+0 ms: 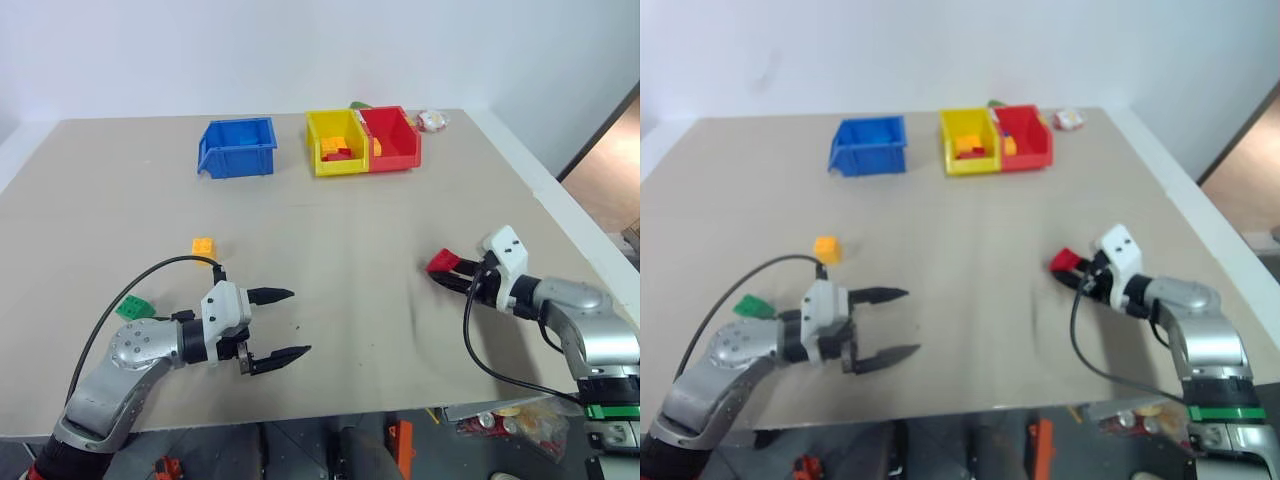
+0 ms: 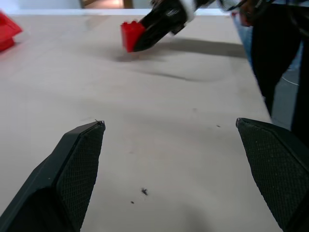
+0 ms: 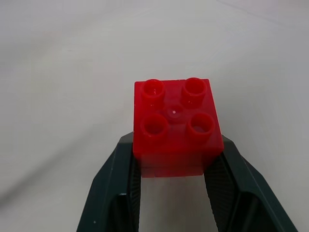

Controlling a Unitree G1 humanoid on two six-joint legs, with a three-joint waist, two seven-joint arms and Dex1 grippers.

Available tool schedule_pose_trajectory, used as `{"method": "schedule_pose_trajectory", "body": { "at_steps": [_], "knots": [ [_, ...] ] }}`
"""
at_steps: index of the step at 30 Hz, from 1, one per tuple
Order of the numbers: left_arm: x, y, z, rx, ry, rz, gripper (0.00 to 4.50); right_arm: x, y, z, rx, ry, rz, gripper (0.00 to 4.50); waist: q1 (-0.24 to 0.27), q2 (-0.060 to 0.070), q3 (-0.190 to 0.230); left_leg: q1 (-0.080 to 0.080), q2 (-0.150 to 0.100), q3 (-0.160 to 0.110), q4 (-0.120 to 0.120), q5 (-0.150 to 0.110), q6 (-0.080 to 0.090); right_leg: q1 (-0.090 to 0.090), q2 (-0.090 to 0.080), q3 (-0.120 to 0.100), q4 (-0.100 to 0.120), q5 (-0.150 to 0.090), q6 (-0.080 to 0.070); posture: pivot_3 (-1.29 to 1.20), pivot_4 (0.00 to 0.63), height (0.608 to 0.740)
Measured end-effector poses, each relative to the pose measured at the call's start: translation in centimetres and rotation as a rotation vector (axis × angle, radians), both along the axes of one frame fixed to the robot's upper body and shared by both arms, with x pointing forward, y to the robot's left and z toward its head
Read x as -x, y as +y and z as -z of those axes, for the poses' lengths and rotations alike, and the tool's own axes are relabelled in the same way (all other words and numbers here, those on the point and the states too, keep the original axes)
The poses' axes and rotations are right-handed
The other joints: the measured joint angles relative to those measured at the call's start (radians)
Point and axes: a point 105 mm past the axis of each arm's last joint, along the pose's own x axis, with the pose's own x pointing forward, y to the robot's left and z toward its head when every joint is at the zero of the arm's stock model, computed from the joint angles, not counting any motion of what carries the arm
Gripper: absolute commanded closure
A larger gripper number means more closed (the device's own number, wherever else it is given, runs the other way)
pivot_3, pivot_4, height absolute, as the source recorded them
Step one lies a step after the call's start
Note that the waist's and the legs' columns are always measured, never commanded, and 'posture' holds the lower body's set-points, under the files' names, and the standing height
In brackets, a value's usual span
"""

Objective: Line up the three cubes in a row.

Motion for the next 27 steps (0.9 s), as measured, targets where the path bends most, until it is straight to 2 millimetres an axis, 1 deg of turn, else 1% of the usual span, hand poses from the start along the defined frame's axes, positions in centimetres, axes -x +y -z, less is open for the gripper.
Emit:
{"method": "schedule_pose_trajectory", "body": {
  "at_steps": [1, 3, 4, 6, 7, 10, 13, 15, 21, 25, 27],
  "knots": [
    [0.0, 0.2, 0.2, 0.007, 0.017, -0.02, 0.0, 0.2, 1.8, -0.8, 0.019, -0.011, -0.111, 3.25, -0.006, 0.0, 0.0, 0.0, 0.001, -0.001, 0.0, 0.0, 0.0, 0.0, 0.0, 0.0, 0.0, 0.0, 0.0, 0.0, 0.15, 0.74],
    [0.1, 0.6, 0.5, 0.015, 0.041, -0.049, 0.0, 1.0, 5.0, -1.6, 0.074, -0.018, -0.319, 3.25, -0.014, 0.0, 0.0, 0.0, 0.002, -0.001, 0.0, 0.0, 0.0, 0.0, 0.001, -0.001, 0.0, 0.0, -0.001, 0.0, 0.15, 0.74],
    [0.2, 0.8, 0.8, 0.014, 0.054, -0.066, 0.0, 1.2, 6.7, -1.8, 0.109, -0.018, -0.429, 3.25, -0.017, 0.0, 0.0, 0.001, 0.003, -0.001, 0.0, 0.0, 0.0, 0.0, 0.002, -0.001, 0.0, 0.0, -0.003, 0.0, 0.15, 0.74],
    [0.2, 0.9, 0.8, 0.014, 0.057, -0.074, 0.0, 1.3, 9.1, -1.4, 0.141, -0.014, -0.574, 3.25, -0.016, -0.001, 0.0, 0.0, 0.003, -0.001, 0.0, 0.0, 0.0, 0.001, 0.003, -0.001, 0.0, -0.002, -0.006, 0.0, 0.15, 0.74],
    [0.2, 0.9, 0.8, 0.014, 0.055, -0.075, 0.0, 1.3, 9.6, -1.0, 0.156, -0.004, -0.613, 3.25, -0.013, -0.001, 0.0, -0.001, 0.002, -0.001, 0.0, 0.0, 0.0, 0.001, 0.002, -0.002, 0.0, -0.002, -0.007, 0.0, 0.15, 0.74],
    [0.3, 1.2, 0.9, 0.008, 0.061, -0.09, 0.0, 0.4, 10.3, 0.3, 0.212, 0.038, -0.692, 3.25, -0.01, -0.001, 0.0, -0.001, 0.0, 0.0, 0.0, 0.0, 0.0, 0.0, 0.0, -0.002, 0.0, -0.002, -0.007, 0.0, 0.15, 0.74],
    [0.5, 1.3, 0.6, 0.007, 0.044, -0.104, 0.0, -0.8, 10.6, 0.4, 0.239, 0.041, -0.719, 3.25, -0.015, -0.001, 0.0, -0.002, 0.0, 0.001, 0.0, -0.001, 0.001, 0.0, -0.002, 0.0, -0.002, 0.001, -0.001, 0.0, 0.15, 0.74],
    [0.6, 1.3, 0.4, 0.006, 0.036, -0.109, 0.0, -1.2, 10.6, 0.4, 0.25, 0.032, -0.731, 3.25, -0.014, -0.001, 0.0, -0.002, 0.0, 0.001, 0.0, -0.001, 0.001, 0.0, -0.002, 0.0, -0.002, 0.001, -0.001, 0.0, 0.15, 0.74],
    [0.9, 1.5, 0.6, 0.005, 0.05, -0.137, 0.0, -1.2, 10.6, 1.2, 0.252, 0.055, -0.775, 3.25, -0.014, -0.001, 0.0, -0.001, 0.0, 0.001, 0.0, -0.001, 0.001, 0.0, -0.001, -0.001, -0.002, 0.001, -0.001, 0.0, 0.15, 0.74],
    [0.8, 1.5, 0.5, 0.006, 0.045, -0.145, 0.0, -1.0, 11.6, 1.2, 0.23, 0.055, -0.8, 3.25, -0.015, -0.001, 0.0, 0.0, 0.002, 0.001, 0.0, -0.001, 0.001, 0.0, -0.001, -0.001, -0.002, 0.002, -0.003, 0.0, 0.15, 0.74],
    [0.8, 1.5, 0.5, 0.006, 0.045, -0.145, 0.0, -0.9, 11.9, 1.3, 0.225, 0.055, -0.804, 3.25, -0.015, -0.001, 0.0, 0.0, 0.002, 0.001, 0.0, -0.001, 0.001, 0.0, -0.001, -0.001, -0.001, 0.002, -0.003, 0.0, 0.15, 0.74]
  ]
}}
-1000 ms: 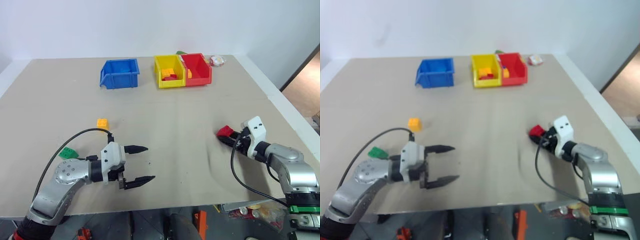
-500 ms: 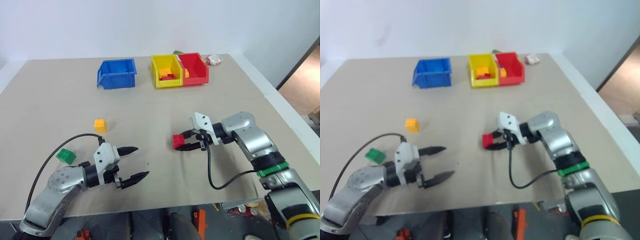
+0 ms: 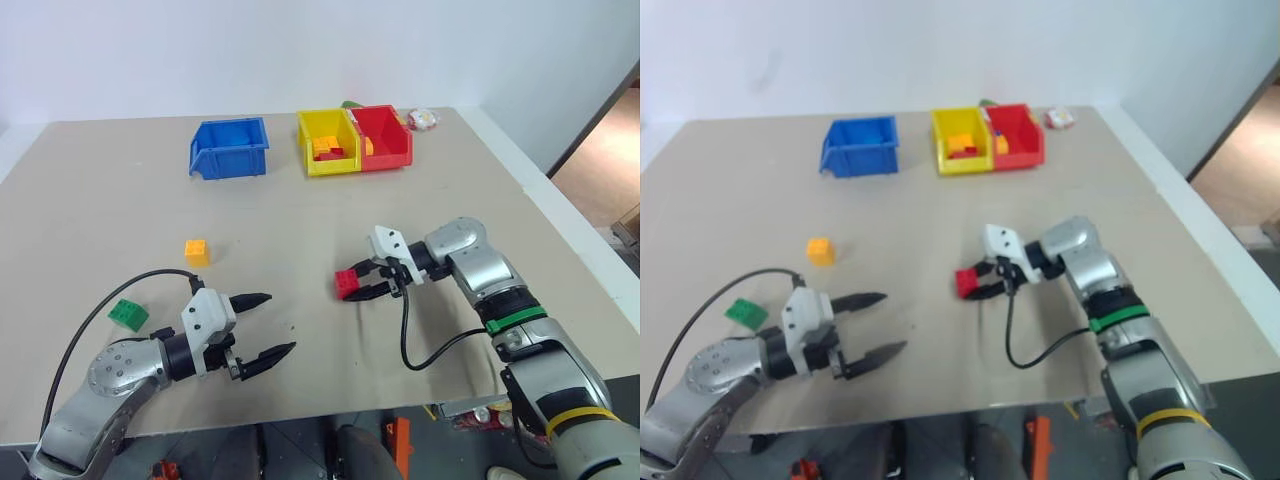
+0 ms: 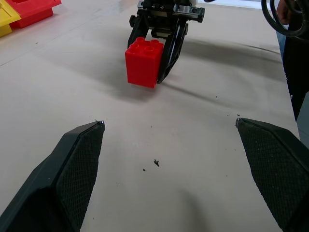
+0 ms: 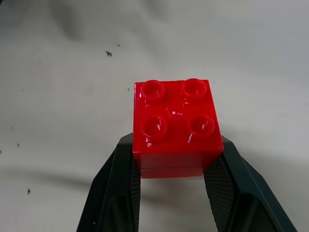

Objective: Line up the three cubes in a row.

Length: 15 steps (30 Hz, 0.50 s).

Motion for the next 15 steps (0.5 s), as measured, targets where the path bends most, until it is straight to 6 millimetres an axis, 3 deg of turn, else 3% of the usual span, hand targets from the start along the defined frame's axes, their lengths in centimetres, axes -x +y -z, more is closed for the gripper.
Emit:
{"method": "schedule_pose_trajectory", "body": {
  "at_steps": [9, 11, 15],
  "knots": [
    [-0.1, -0.1, -0.2, -0.001, -0.009, 0.006, 0.0, -0.2, -0.1, 0.8, 0.006, 0.023, 0.014, 3.25, 0.0, 0.0, 0.0, 0.0, -0.001, 0.0, 0.0, 0.0, 0.0, 0.0, -0.001, 0.0, 0.0, 0.0, 0.0, 0.0, 0.15, 0.74],
    [-0.1, -0.1, -0.2, -0.001, -0.011, 0.007, 0.0, -0.4, -0.6, 1.3, 0.024, 0.028, 0.026, 2.21, 0.0, 0.0, 0.0, 0.0, -0.001, 0.001, 0.0, 0.0, 0.0, 0.0, -0.001, 0.0, 0.0, 0.0, 0.0, 0.0, 0.15, 0.74],
    [-0.2, -0.1, -0.3, -0.002, -0.014, 0.013, 0.0, -0.6, -0.7, 1.8, 0.027, 0.038, 0.033, 0.89, -0.001, 0.0, 0.0, 0.0, 0.0, 0.001, 0.0, 0.0, 0.0, 0.0, 0.0, 0.001, 0.0, 0.0, 0.0, 0.0, 0.15, 0.74]
  ]
}}
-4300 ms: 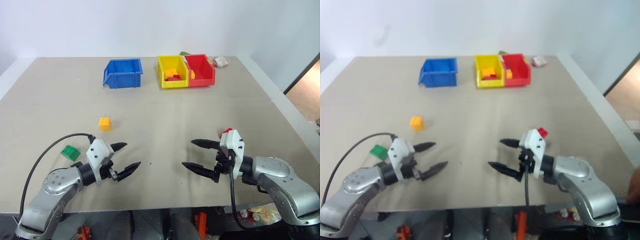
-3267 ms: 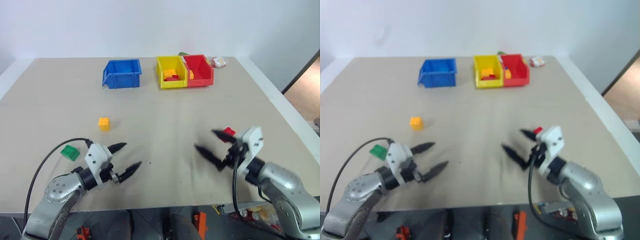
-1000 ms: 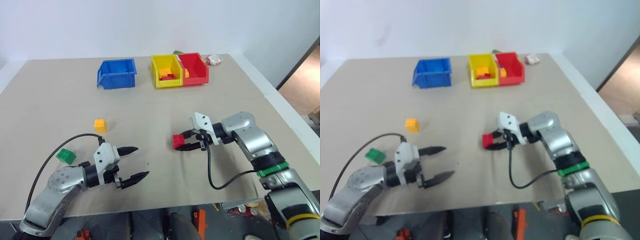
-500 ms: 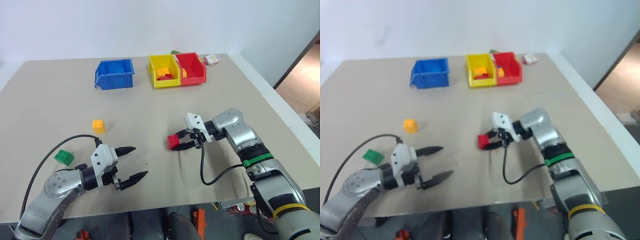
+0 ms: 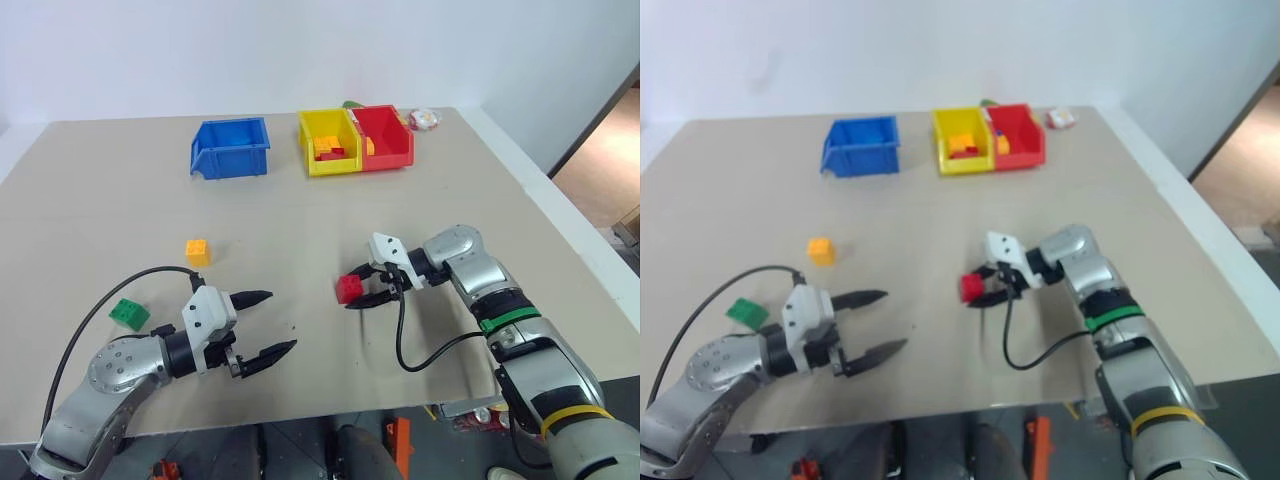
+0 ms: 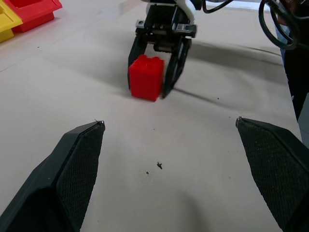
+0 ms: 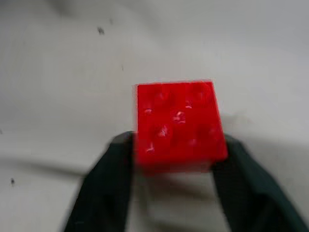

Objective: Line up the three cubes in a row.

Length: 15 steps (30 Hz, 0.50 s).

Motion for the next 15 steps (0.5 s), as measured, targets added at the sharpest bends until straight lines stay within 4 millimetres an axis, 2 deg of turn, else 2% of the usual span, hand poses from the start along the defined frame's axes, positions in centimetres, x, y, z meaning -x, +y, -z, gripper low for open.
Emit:
{"method": "schedule_pose_trajectory", "body": {
  "at_steps": [2, 3, 6, 8, 12, 15],
  "knots": [
    [0.0, 0.0, 0.0, -0.002, -0.003, 0.004, 0.0, 0.1, 0.0, 0.0, -0.001, 0.006, -0.004, 0.25, 0.0, 0.0, 0.0, 0.0, 0.001, 0.0, 0.0, 0.0, 0.0, 0.0, 0.0, 0.0, 0.0, 0.001, -0.001, 0.0, 0.15, 0.74],
    [0.1, 0.0, 0.0, -0.003, -0.003, 0.007, 0.0, 0.1, 0.0, 0.0, -0.003, 0.007, -0.002, 0.07, 0.0, 0.0, 0.0, 0.0, 0.001, 0.0, 0.0, 0.001, 0.0, 0.0, 0.0, 0.0, 0.0, 0.001, -0.002, 0.0, 0.15, 0.74],
    [0.0, 0.2, 0.3, -0.008, 0.002, -0.004, 0.0, 0.0, 0.3, -1.2, -0.046, -0.007, 0.001, 0.07, 0.0, 0.0, 0.0, 0.0, 0.002, 0.0, 0.0, 0.001, -0.001, -0.001, 0.0, 0.0, 0.0, 0.002, -0.004, 0.0, 0.15, 0.74],
    [-0.2, 0.6, 0.3, 0.001, -0.004, -0.045, 0.0, 0.0, 0.9, -3.0, -0.108, -0.043, -0.005, 0.07, 0.0, 0.0, 0.0, 0.0, 0.005, 0.0, 0.001, 0.001, -0.001, -0.001, 0.0, 0.0, 0.0, 0.002, -0.004, 0.0, 0.15, 0.74],
    [-1.2, 3.7, -0.1, 0.033, -0.053, -0.291, 0.0, 0.6, 1.3, -7.7, -0.258, -0.071, 0.025, 0.07, 0.001, 0.0, 0.0, -0.001, 0.007, 0.001, 0.0, 0.001, -0.002, -0.002, -0.001, 0.0, 0.0, 0.003, -0.003, 0.0, 0.15, 0.74],
    [-1.7, 6.8, -1.8, 0.103, -0.143, -0.577, 0.0, 1.7, 1.0, -10.4, -0.362, -0.052, 0.065, 0.07, 0.002, -0.001, 0.0, -0.002, 0.007, 0.0, 0.0, -0.001, -0.004, -0.003, -0.002, 0.0, 0.0, 0.002, -0.005, 0.0, 0.15, 0.74]
  ]
}}
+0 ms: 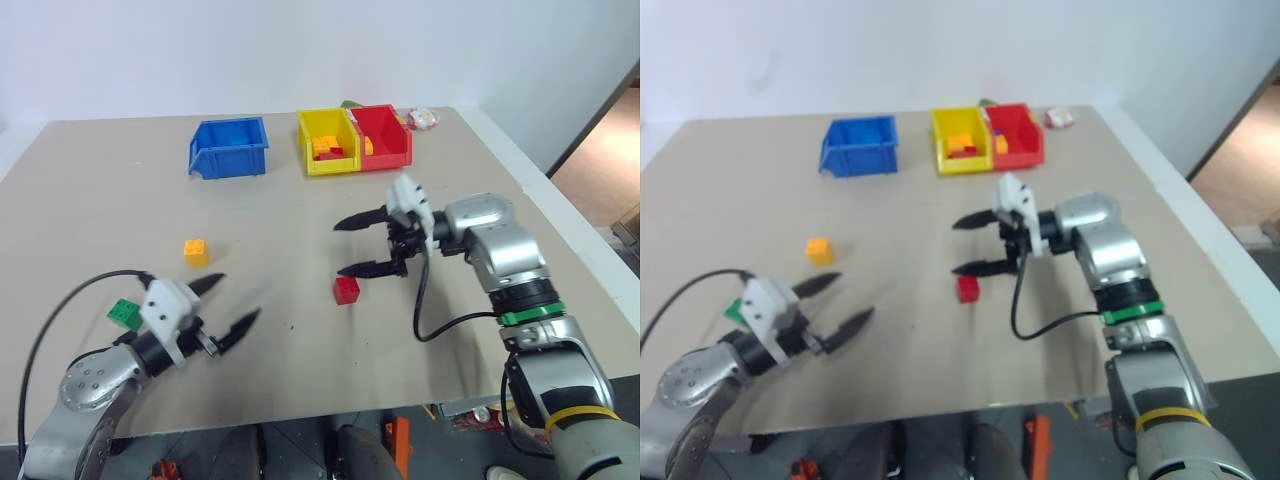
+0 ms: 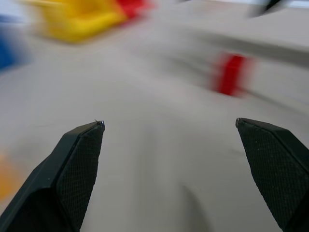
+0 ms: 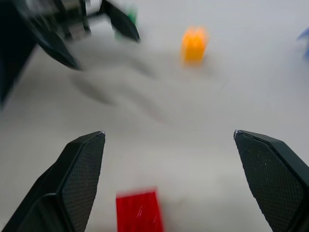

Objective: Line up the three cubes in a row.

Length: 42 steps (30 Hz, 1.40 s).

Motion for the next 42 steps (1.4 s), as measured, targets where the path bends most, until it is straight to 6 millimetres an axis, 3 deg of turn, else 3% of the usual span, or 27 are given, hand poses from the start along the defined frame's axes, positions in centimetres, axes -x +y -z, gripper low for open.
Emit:
{"method": "schedule_pose_trajectory", "body": {
  "at_steps": [3, 9, 14, 24, 35, 42],
  "knots": [
    [0.5, 3.2, -1.2, -0.002, -0.066, -0.274, 0.0, 1.9, -0.2, -0.6, -0.058, 0.063, 0.001, 0.07, 0.002, 0.0, 0.0, 0.001, -0.001, -0.001, 0.0, -0.001, -0.001, 0.001, 0.001, 0.0, 0.0, -0.002, 0.0, 0.0, 0.15, 0.74],
    [2.0, 5.0, -0.3, 0.063, -0.036, -0.454, 0.0, 3.3, 0.5, 0.5, -0.079, 0.106, 0.015, 0.07, -0.002, -0.001, -0.001, 0.001, 0.0, 0.0, 0.001, -0.001, -0.001, 0.001, 0.002, 0.001, 0.0, -0.003, 0.0, 0.0, 0.15, 0.74],
    [3.0, 5.7, 0.6, 0.094, 0.036, -0.401, 0.0, 3.5, 1.4, 1.2, -0.07, 0.092, -0.005, 0.07, -0.001, -0.001, -0.001, 0.001, -0.001, -0.001, 0.001, -0.001, -0.001, 0.0, 0.004, 0.0, 0.0, -0.004, -0.004, 0.0, 0.15, 0.74],
    [3.3, 10.3, 0.4, 0.073, 0.099, -0.374, 0.0, 3.7, 1.5, 0.9, -0.073, 0.04, -0.028, 0.07, -0.001, -0.001, -0.001, 0.0, 0.002, 0.002, 0.001, -0.001, -0.002, -0.003, 0.004, 0.0, 0.0, -0.004, -0.005, 0.0, 0.15, 0.74],
    [2.2, 11.5, 2.0, 0.062, 0.183, -0.316, 0.0, 4.0, 1.2, 1.1, -0.044, 0.001, -0.028, 0.07, -0.001, -0.002, -0.001, -0.001, 0.004, 0.006, 0.0, -0.002, -0.002, -0.006, 0.004, 0.001, 0.0, -0.003, -0.007, 0.0, 0.15, 0.74],
    [1.3, 10.9, 3.9, 0.064, 0.264, -0.267, 0.0, 4.3, 0.8, 1.6, -0.022, -0.01, -0.011, 0.07, -0.001, -0.002, -0.001, -0.001, 0.005, 0.008, 0.0, -0.002, -0.002, -0.008, 0.004, 0.003, 0.0, -0.003, -0.007, 0.0, 0.15, 0.74]
  ]
}}
